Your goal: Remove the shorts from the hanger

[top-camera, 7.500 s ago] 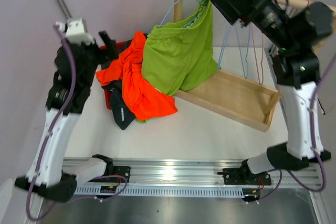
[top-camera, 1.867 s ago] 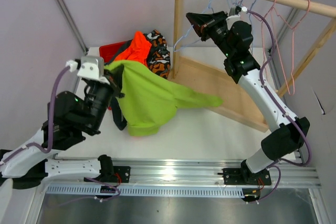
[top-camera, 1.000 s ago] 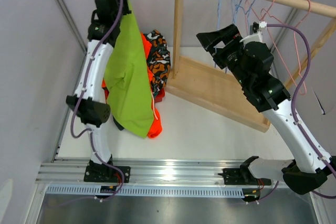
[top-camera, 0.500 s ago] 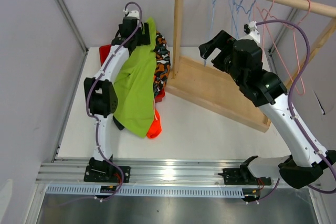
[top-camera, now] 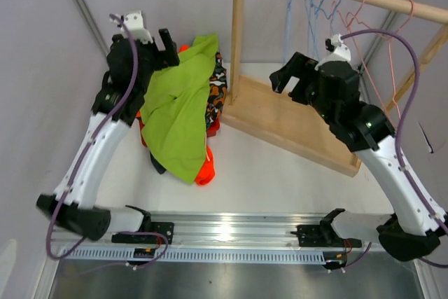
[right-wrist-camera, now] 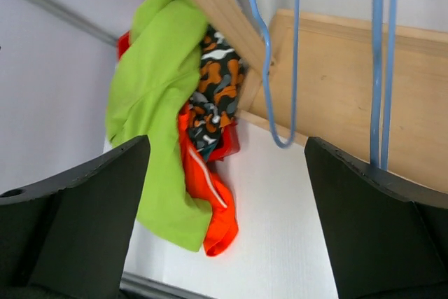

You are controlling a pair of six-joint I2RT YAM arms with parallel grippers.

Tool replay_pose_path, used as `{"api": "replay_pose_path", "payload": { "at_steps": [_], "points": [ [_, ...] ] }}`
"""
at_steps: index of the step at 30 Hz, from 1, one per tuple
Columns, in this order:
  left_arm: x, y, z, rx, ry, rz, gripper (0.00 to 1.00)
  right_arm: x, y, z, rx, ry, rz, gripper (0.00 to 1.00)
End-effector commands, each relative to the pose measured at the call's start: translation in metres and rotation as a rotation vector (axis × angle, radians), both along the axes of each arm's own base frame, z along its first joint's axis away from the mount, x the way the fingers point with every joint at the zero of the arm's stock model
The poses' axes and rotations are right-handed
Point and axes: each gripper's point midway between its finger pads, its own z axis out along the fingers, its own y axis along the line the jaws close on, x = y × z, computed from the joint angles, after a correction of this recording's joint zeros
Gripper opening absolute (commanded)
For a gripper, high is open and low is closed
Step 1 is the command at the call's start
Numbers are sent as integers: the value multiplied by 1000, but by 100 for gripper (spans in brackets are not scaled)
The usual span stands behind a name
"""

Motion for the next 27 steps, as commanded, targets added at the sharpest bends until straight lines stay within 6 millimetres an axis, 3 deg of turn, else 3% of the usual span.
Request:
{"api": "replay_pose_path", "payload": {
  "at_steps": [1, 2, 3, 6, 7, 8, 9, 10, 11, 12, 13, 14, 16, 19, 27],
  "points": [
    [-48, -7, -1, 16, -37, -30, 99, -43, 9, 59, 79, -210, 208, 99],
    [-77, -2, 20, -17, -98, -53, 99, -61, -1, 83, 81, -319, 238, 99],
    [-88, -7, -3, -15, -55, -85, 99, -69, 2, 77, 67, -336, 283, 99],
    [-137, 1, -4, -61, -94, -132, 99, -105, -25, 97, 55, -469, 291, 99],
    [-143, 2, -37, -41, -33, -134, 99, -109, -28, 88, 46, -472, 292, 99],
    [-153, 7, -43, -46, -33, -130, 99, -129, -44, 99, 73, -534, 281, 99],
    [-172, 17, -41, -55, -58, -126, 99, -137, -50, 97, 75, -553, 276, 99],
    [-175, 19, -71, -39, -5, -117, 99, -137, -52, 82, 71, -537, 268, 99],
    [-183, 24, -75, -43, -3, -109, 99, -142, -61, 78, 82, -552, 240, 99],
    [-198, 31, -79, -56, -8, -104, 99, -160, -77, 80, 118, -594, 217, 99],
    [-201, 31, -98, -46, 22, -109, 99, -156, -79, 59, 111, -564, 200, 99],
    [-207, 32, -101, -48, 21, -116, 99, -169, -96, 56, 139, -592, 154, 99],
    [-220, 41, -113, -44, 28, -106, 99, -167, -105, 28, 136, -541, 111, 99],
    [-231, 48, -123, -59, 13, -91, 99, -169, -126, 4, 137, -493, 14, 99],
    [-239, 47, -139, -79, 3, -112, 99, -166, -144, -38, 29, -369, -65, 99]
  ]
}}
